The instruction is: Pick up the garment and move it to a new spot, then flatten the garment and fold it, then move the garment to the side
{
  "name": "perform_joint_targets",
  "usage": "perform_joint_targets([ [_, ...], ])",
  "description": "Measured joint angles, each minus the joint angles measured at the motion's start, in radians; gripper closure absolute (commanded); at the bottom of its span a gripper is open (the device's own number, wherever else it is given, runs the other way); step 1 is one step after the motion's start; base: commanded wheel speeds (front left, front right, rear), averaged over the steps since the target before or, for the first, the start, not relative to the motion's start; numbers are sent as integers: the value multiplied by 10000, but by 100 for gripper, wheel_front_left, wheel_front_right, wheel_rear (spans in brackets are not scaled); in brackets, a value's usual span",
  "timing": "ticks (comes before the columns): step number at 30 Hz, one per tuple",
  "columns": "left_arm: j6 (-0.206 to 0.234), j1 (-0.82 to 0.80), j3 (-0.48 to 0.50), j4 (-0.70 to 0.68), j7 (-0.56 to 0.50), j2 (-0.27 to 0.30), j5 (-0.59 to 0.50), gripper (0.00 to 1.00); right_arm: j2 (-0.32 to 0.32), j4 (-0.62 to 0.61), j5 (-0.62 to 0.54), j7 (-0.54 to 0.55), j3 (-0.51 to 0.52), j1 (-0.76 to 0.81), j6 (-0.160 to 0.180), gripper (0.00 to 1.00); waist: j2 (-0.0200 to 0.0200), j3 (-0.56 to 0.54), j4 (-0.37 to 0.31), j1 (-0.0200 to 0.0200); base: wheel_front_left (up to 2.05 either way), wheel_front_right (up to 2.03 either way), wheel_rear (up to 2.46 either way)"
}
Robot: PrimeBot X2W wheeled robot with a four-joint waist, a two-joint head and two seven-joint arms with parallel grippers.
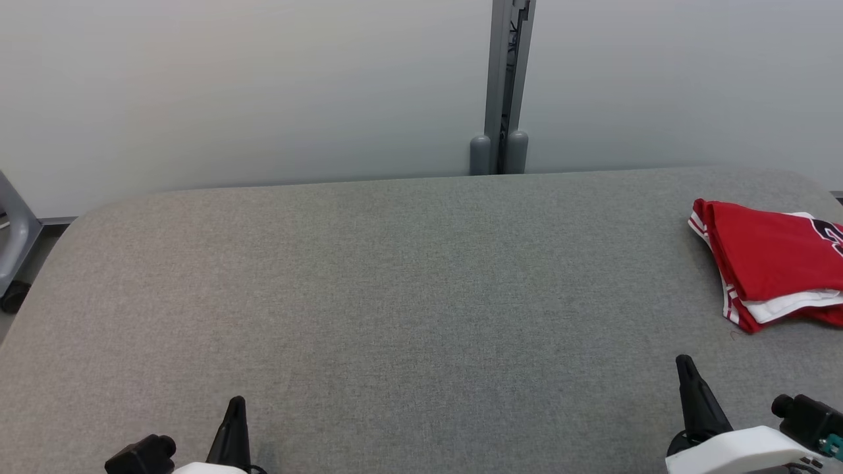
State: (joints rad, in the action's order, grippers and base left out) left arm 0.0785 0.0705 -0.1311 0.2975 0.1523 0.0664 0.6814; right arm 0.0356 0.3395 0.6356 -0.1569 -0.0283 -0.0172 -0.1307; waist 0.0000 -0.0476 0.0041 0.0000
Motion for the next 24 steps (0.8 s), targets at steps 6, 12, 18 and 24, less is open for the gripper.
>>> perform_joint_targets([
  [6,-194,-180,211,-46,-219,-27,803,100,4,-71,861,255,142,-98,0,100,0,29,-2,0,0,0,0],
  [12,-349,-275,414,-79,-464,-46,1572,100,8,-134,1682,470,244,-148,0,100,0,58,-4,1,0,0,0],
  [18,-525,-390,600,-117,-652,-61,2305,100,13,-234,2424,681,355,-202,0,100,0,88,-7,0,0,0,0],
  [24,-692,-580,792,-159,-857,-77,2993,100,21,-293,3137,865,466,-291,2,100,0,117,-10,0,0,0,0],
])
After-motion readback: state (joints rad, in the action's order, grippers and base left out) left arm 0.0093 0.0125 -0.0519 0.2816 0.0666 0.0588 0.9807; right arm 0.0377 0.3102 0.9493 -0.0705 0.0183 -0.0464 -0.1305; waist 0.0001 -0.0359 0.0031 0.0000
